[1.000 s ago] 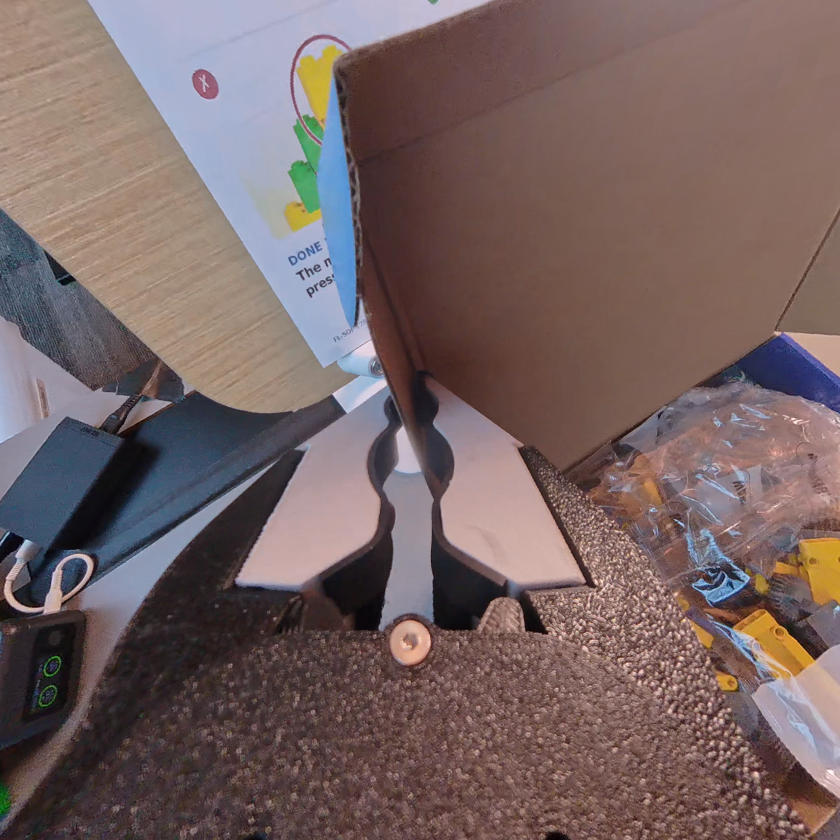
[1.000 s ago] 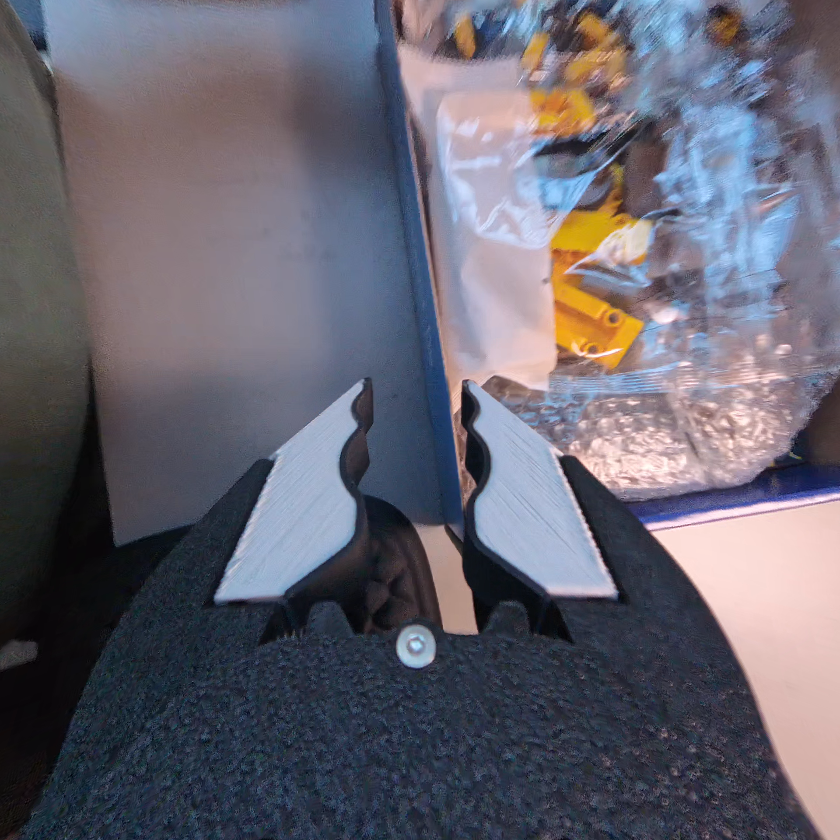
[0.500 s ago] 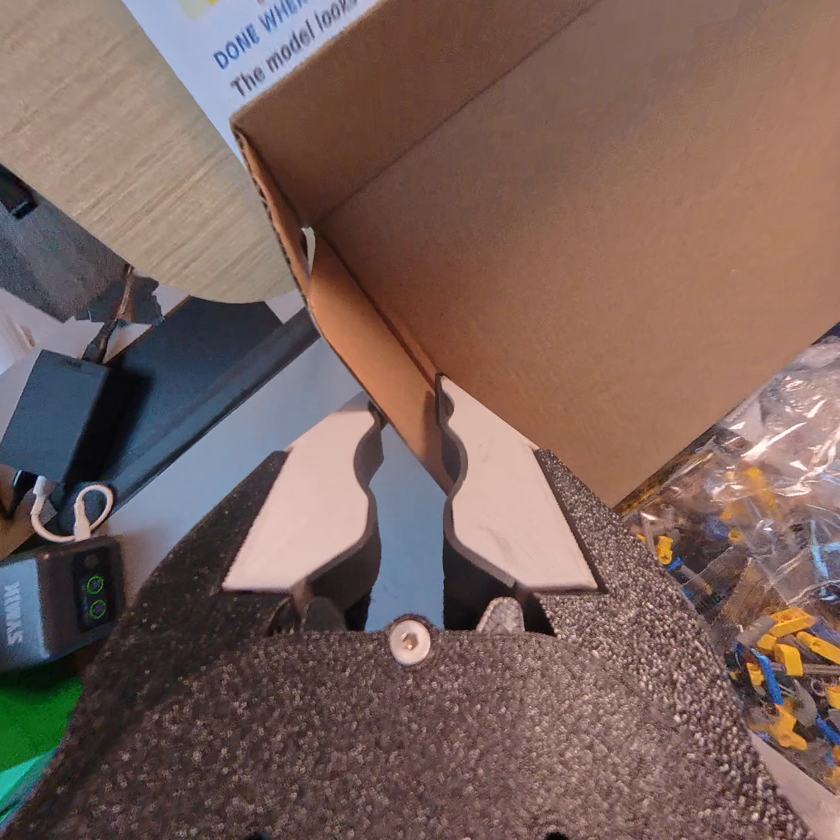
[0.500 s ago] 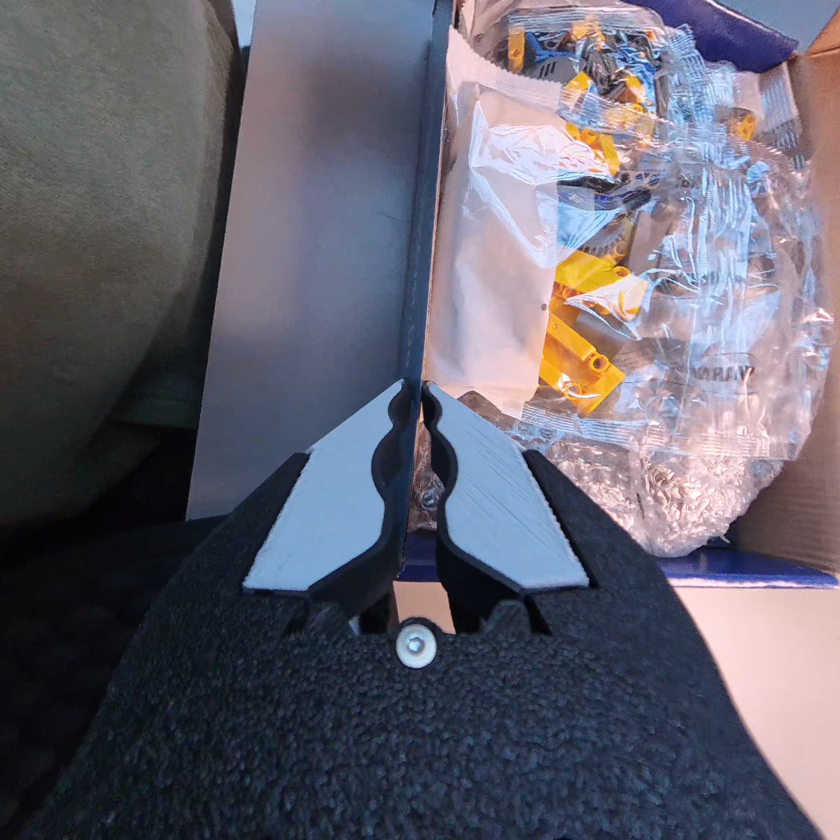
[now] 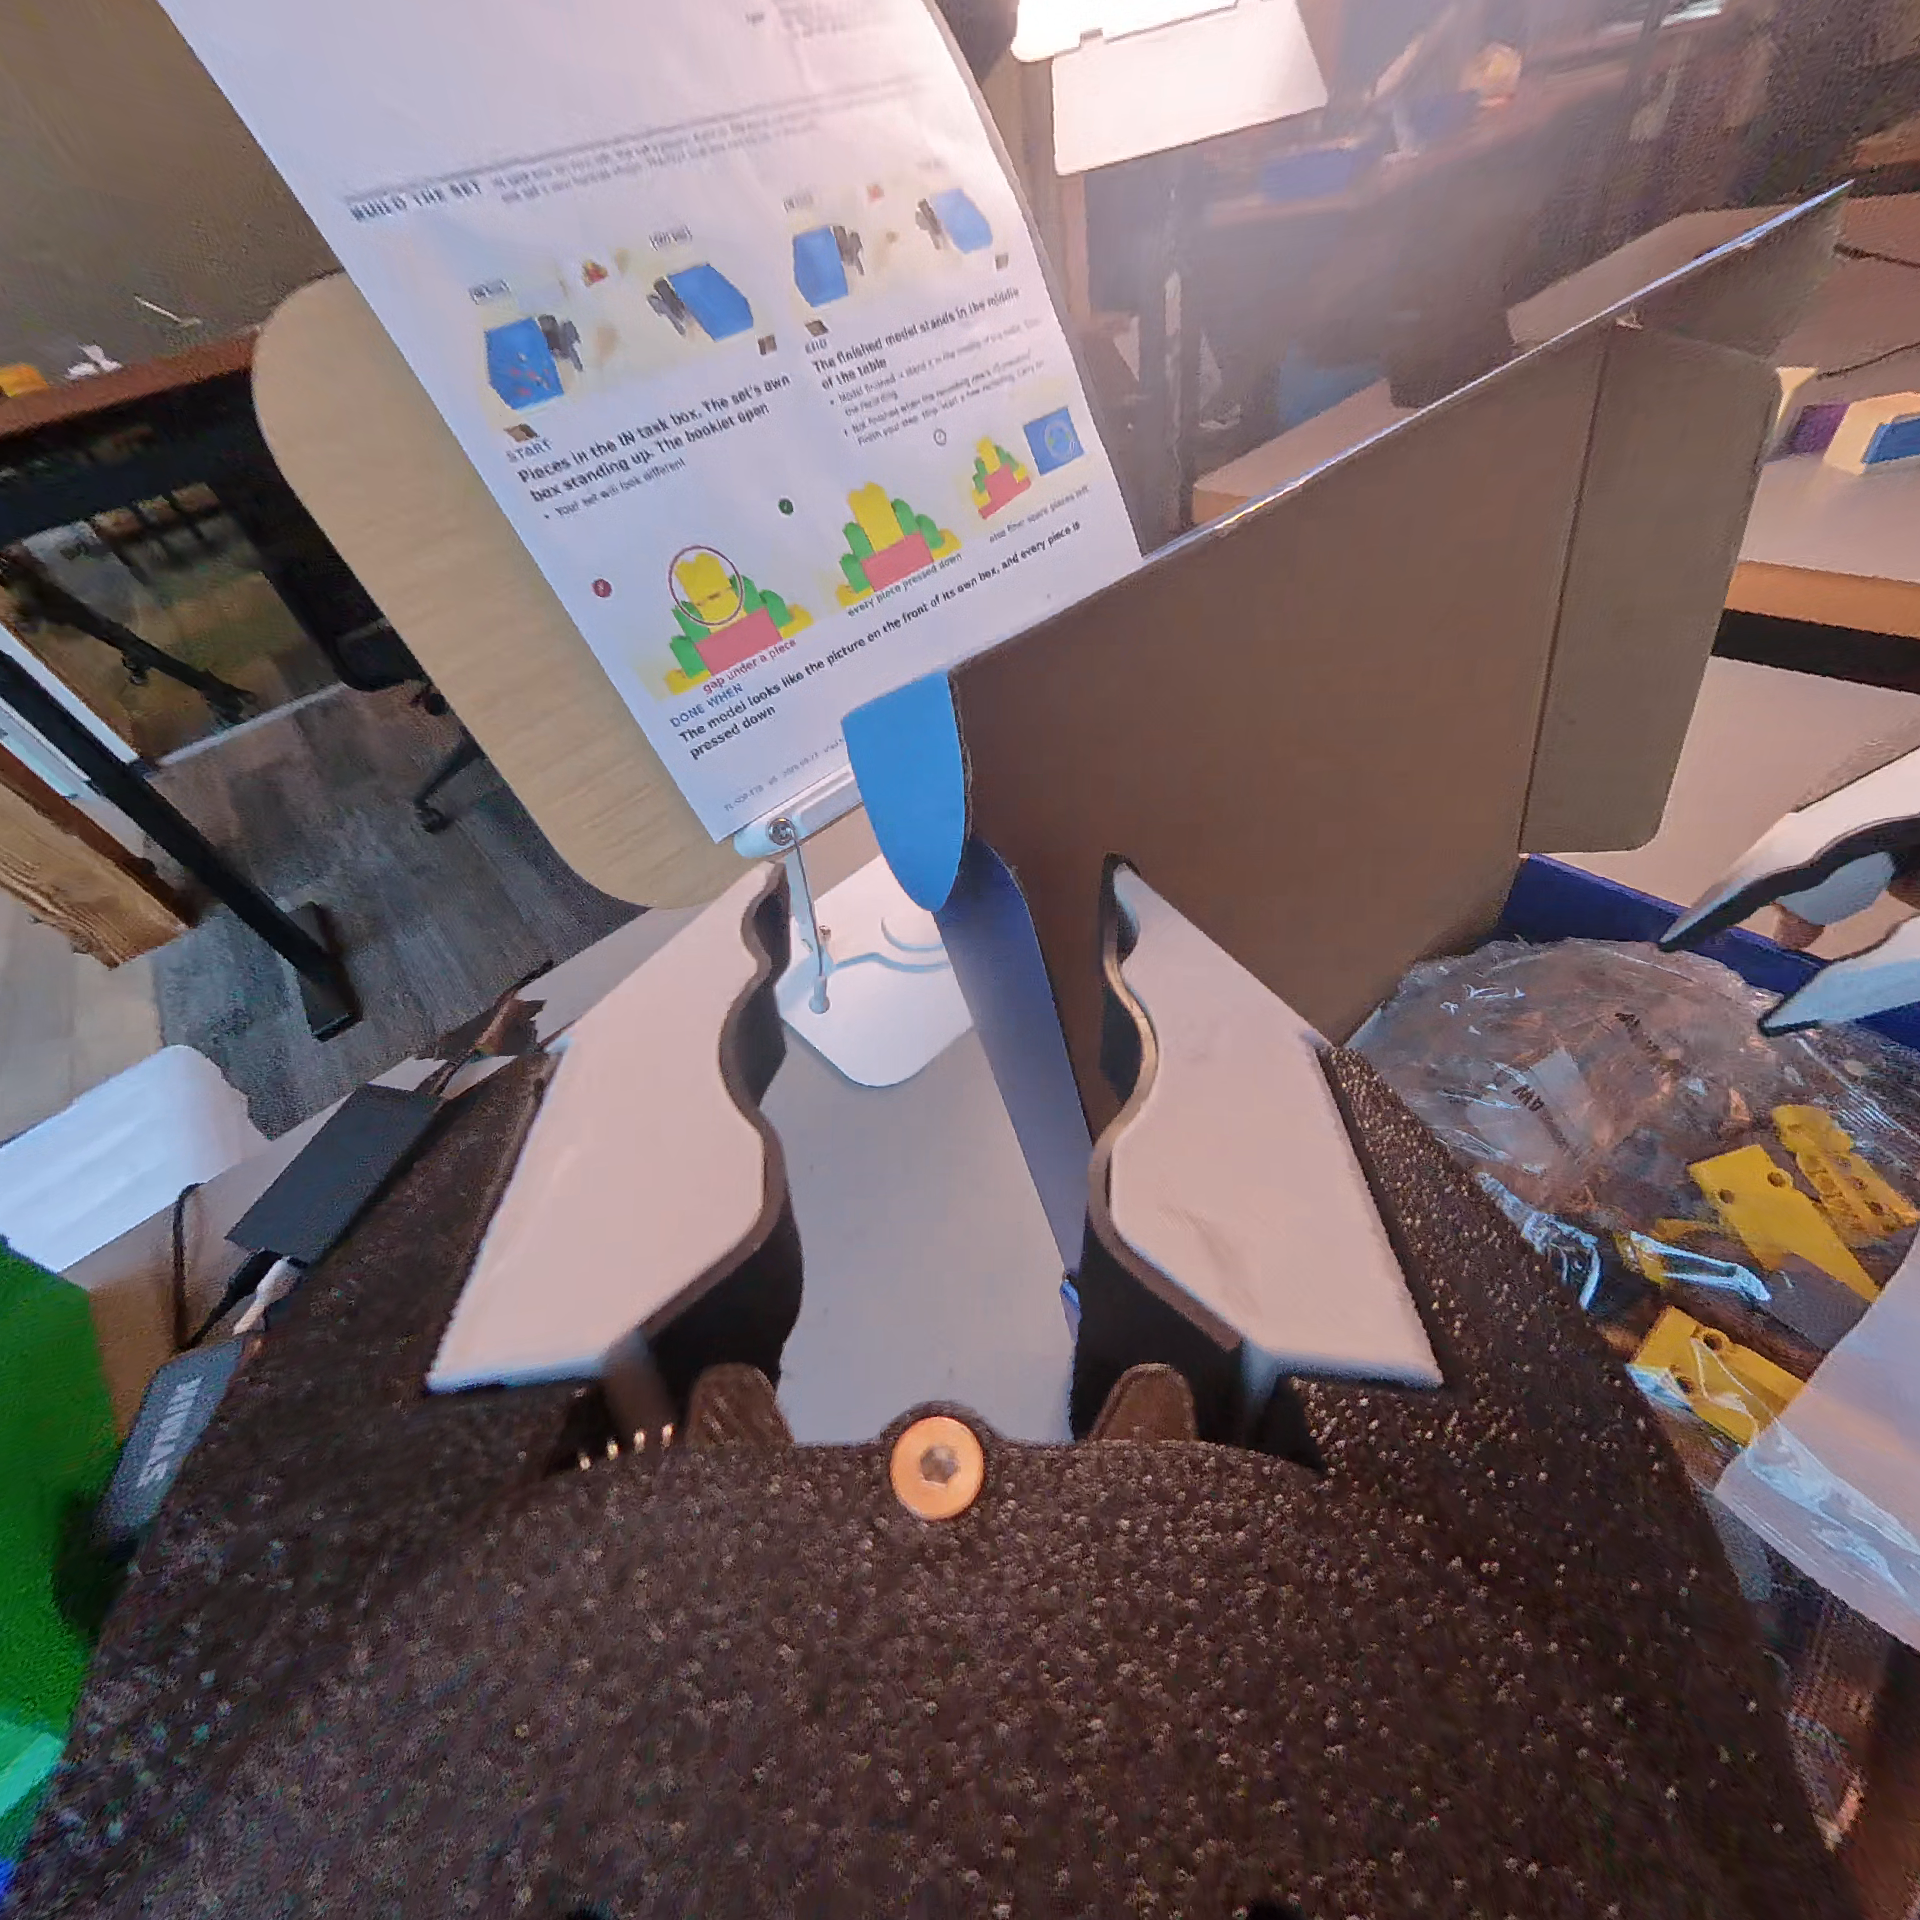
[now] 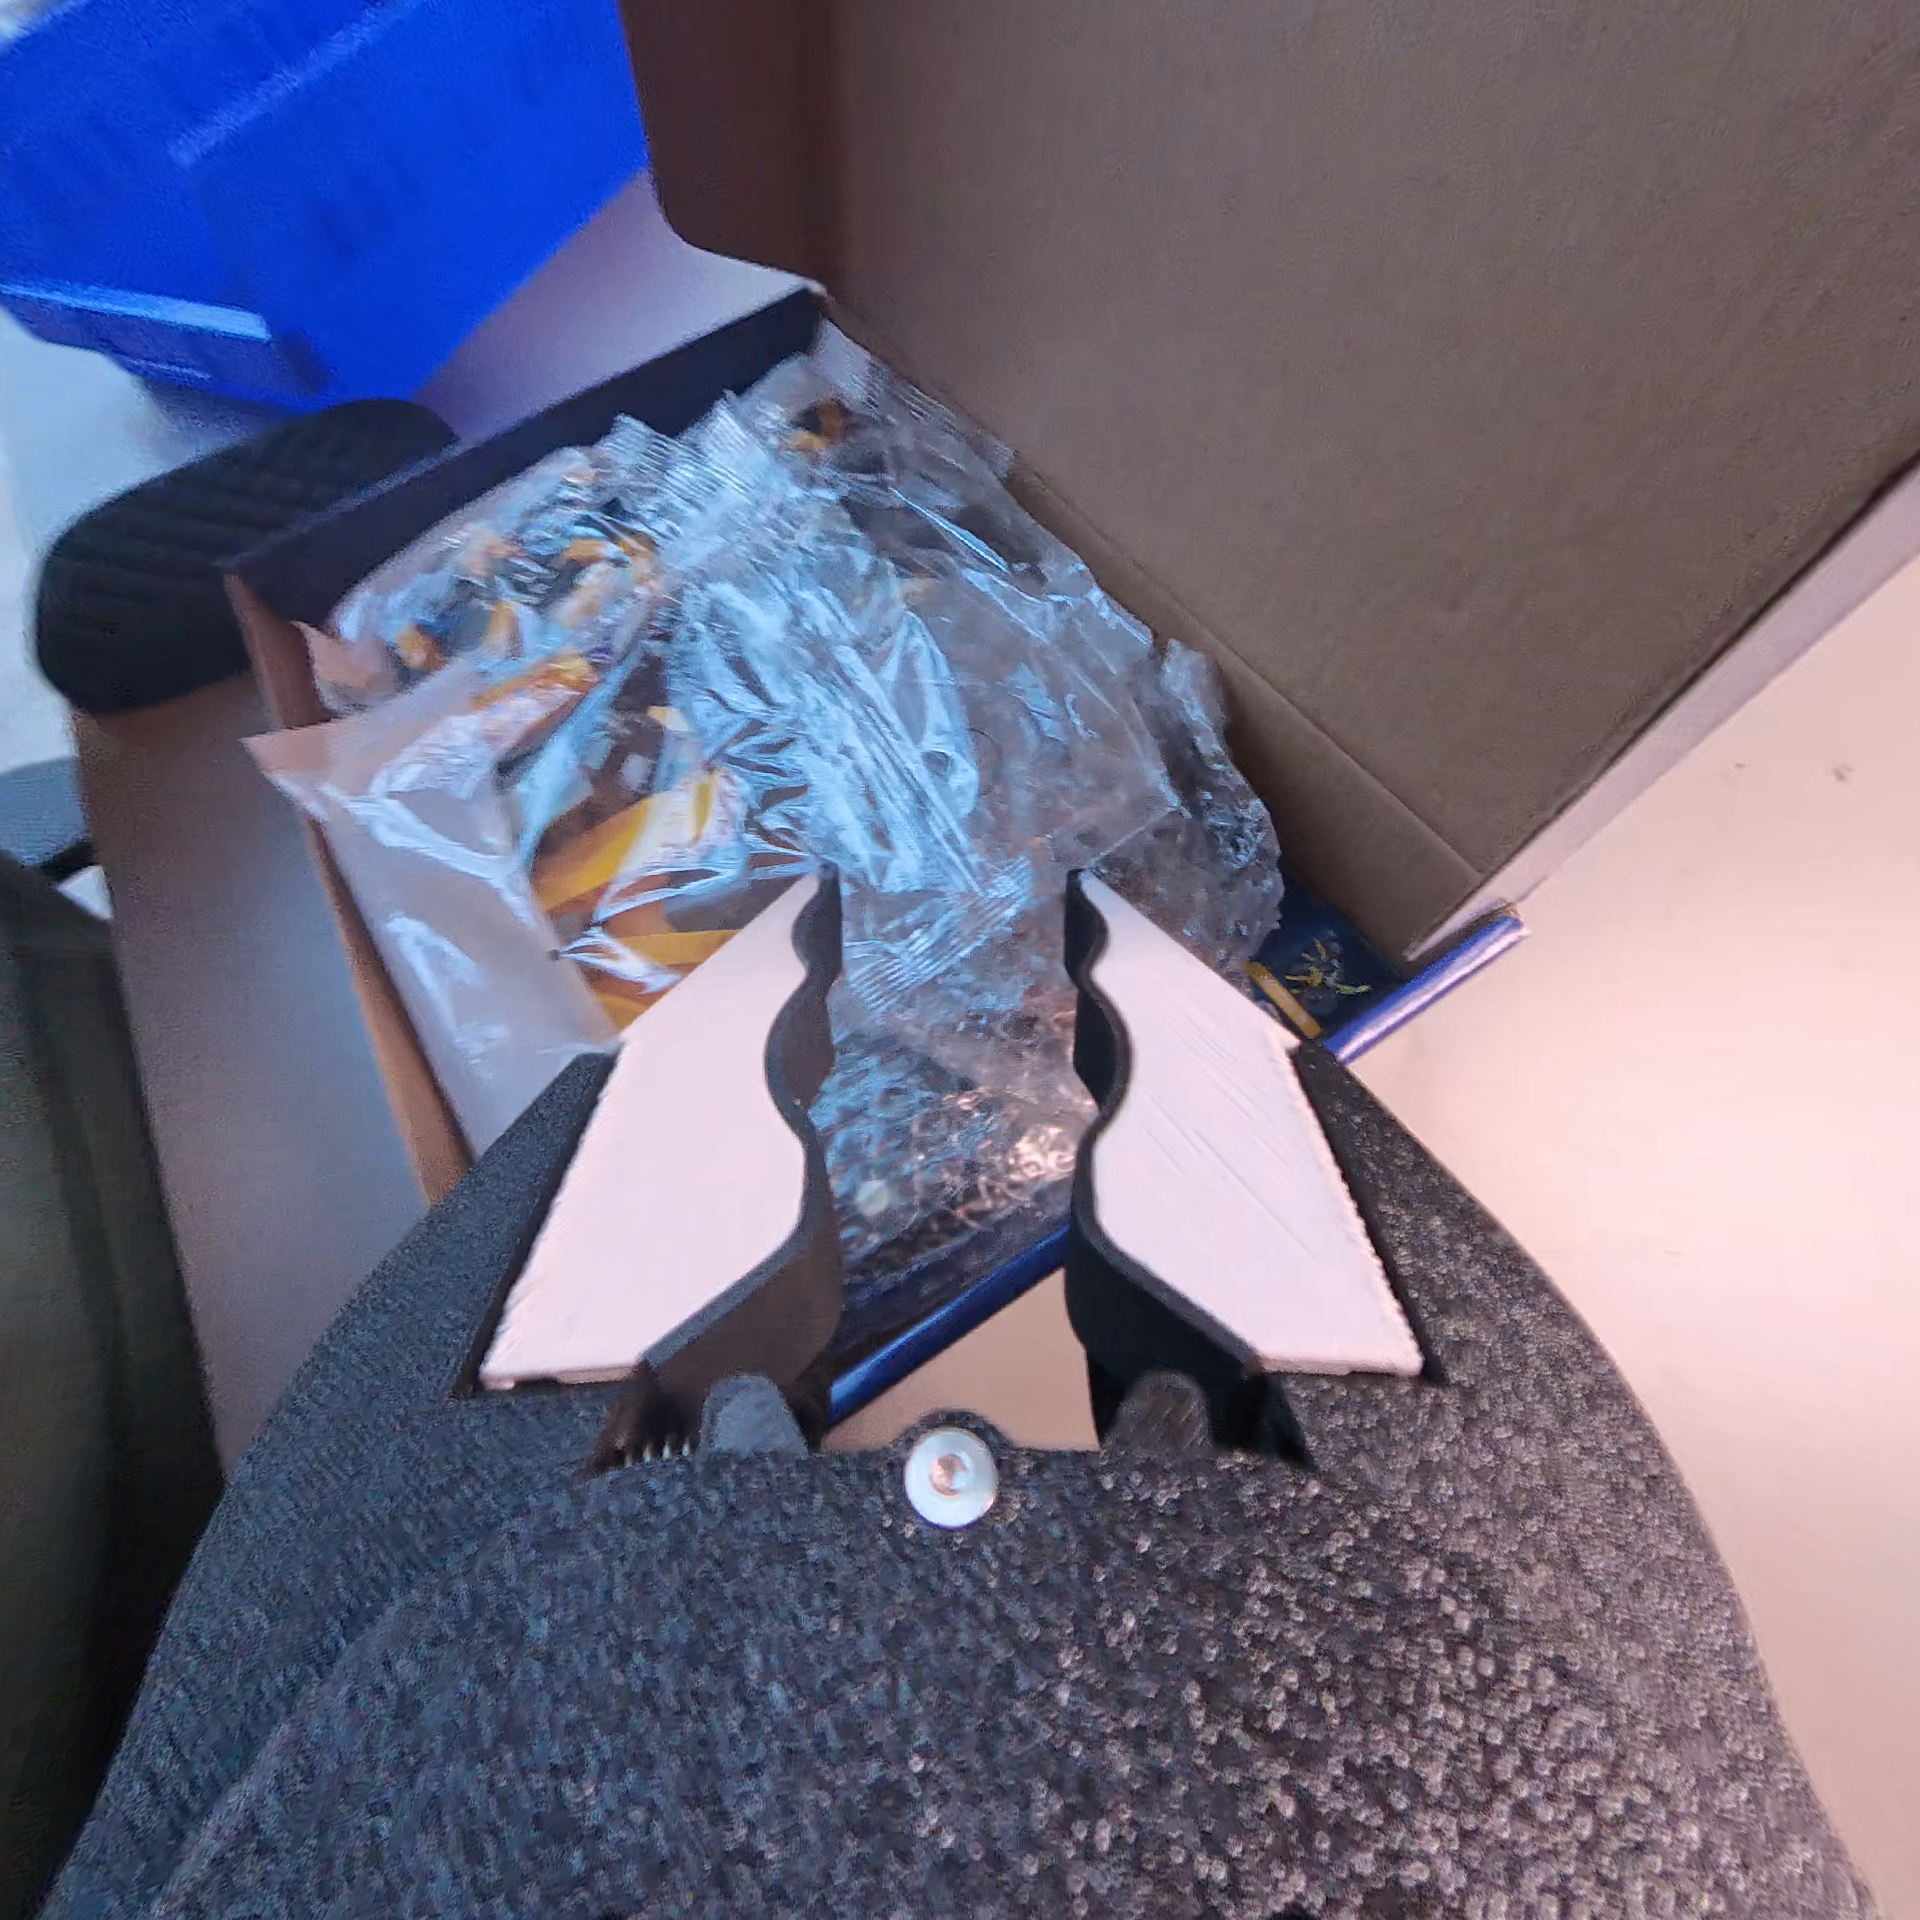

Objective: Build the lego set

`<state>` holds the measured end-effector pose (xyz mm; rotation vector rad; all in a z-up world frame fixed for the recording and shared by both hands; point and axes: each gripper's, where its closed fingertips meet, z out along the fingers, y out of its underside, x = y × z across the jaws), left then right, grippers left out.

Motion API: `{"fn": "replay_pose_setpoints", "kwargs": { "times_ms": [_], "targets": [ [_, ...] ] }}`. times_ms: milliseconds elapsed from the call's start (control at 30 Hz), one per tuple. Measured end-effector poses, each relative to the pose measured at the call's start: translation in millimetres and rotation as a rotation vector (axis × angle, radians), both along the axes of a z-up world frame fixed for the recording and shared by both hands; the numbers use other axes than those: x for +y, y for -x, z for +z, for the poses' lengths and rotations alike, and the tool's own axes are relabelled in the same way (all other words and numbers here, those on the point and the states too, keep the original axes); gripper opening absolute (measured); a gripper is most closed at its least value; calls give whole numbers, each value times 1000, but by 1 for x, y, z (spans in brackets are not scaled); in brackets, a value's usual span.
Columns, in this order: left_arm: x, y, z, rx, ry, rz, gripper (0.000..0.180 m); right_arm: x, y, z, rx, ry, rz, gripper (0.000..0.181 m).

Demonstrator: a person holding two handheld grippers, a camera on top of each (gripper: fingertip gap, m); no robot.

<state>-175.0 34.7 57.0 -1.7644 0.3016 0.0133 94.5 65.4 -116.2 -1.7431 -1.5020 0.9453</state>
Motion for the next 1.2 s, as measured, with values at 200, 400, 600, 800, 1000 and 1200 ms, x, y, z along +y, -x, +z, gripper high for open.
{"fn": "replay_pose_setpoints", "kwargs": {
  "times_ms": [200,400,600,800,1000,1200],
  "targets": [
    [-70,-31,10,-26,-137,-49,46,5,8,-13,-121,-44,-44,31],
    [-108,-108,-58,-119,8,-305,41,-15,10,-4,-133,-176,90,0],
    [-100,-140,-109,-176,128,-415,59,-48,10,55,61,-275,247,0],
    [-73,-155,-115,-348,159,-514,79,-72,8,108,208,-329,314,0],
    [-84,-183,-78,-514,78,-710,8,-78,6,141,310,-304,294,0],
    [-109,-172,-36,-470,10,-651,0,-69,8,144,352,-309,191,6]
  ]
}}
